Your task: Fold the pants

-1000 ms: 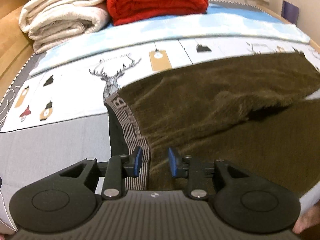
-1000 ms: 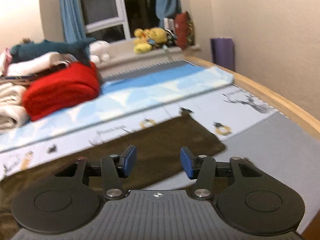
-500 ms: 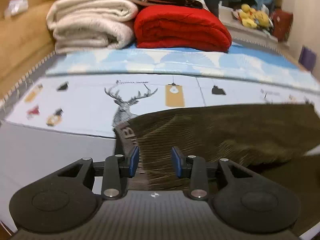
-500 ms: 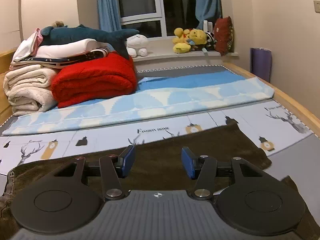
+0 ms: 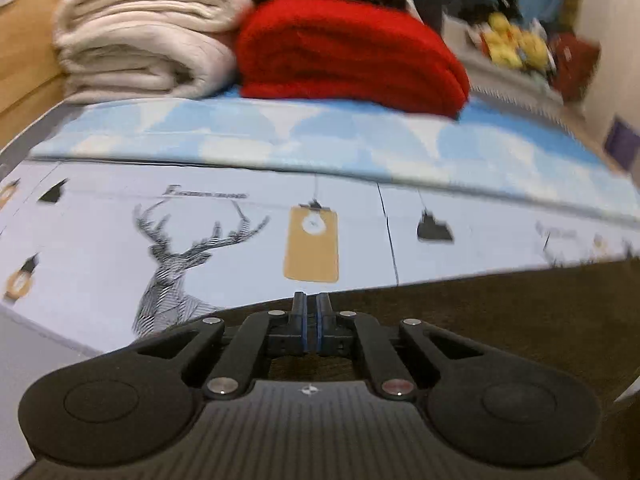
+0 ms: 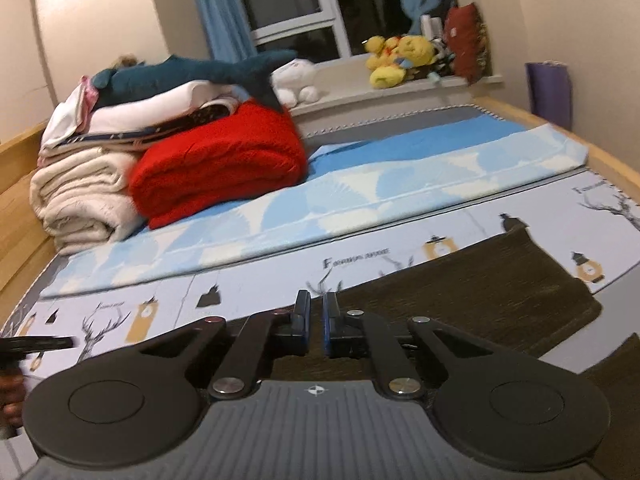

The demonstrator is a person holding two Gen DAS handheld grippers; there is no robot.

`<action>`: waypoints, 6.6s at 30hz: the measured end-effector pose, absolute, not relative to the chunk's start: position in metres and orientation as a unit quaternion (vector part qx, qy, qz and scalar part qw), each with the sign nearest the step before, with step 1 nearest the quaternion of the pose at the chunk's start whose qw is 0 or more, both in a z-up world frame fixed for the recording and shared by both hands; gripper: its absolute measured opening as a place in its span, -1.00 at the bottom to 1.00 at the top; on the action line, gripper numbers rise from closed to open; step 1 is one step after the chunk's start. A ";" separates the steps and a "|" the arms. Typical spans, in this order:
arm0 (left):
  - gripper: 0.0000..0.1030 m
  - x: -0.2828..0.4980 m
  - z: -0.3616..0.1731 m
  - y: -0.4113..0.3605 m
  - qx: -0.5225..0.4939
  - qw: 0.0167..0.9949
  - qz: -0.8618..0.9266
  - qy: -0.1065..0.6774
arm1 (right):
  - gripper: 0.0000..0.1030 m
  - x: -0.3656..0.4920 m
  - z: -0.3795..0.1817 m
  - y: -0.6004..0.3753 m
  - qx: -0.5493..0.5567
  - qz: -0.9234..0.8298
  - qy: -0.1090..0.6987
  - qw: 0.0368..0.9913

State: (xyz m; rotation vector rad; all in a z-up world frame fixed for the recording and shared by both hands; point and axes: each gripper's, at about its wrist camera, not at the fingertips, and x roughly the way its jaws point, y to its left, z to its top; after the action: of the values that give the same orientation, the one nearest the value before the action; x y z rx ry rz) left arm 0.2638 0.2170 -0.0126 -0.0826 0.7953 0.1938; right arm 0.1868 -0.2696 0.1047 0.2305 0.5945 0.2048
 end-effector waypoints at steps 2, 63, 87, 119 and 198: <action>-0.33 0.284 -0.029 0.216 -0.011 0.918 0.088 0.387 | -0.87 0.188 0.105 -0.265 0.098 0.108 0.293 0.945; -0.14 0.021 -0.025 0.220 -0.219 0.852 0.007 0.474 | -0.87 0.085 0.043 -0.417 0.110 -0.018 0.332 0.937; -0.62 0.069 -0.054 0.281 -0.313 0.810 0.198 0.455 | -0.41 0.252 -0.052 -0.448 0.355 -0.034 0.326 0.875; -0.79 0.030 -0.005 0.281 -0.280 0.853 0.145 0.416 | -0.86 0.146 0.039 -0.490 0.364 -0.076 0.277 0.886; -0.44 0.065 -0.080 0.241 -0.045 0.790 0.082 0.606 | -0.70 0.219 0.004 -0.192 0.084 0.336 0.396 0.850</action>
State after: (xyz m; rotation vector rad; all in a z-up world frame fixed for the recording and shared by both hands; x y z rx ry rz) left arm 0.0646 0.2410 -0.0797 -0.0969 1.3043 0.1755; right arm 0.2192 -0.1923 0.0040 0.1771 0.8332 0.7085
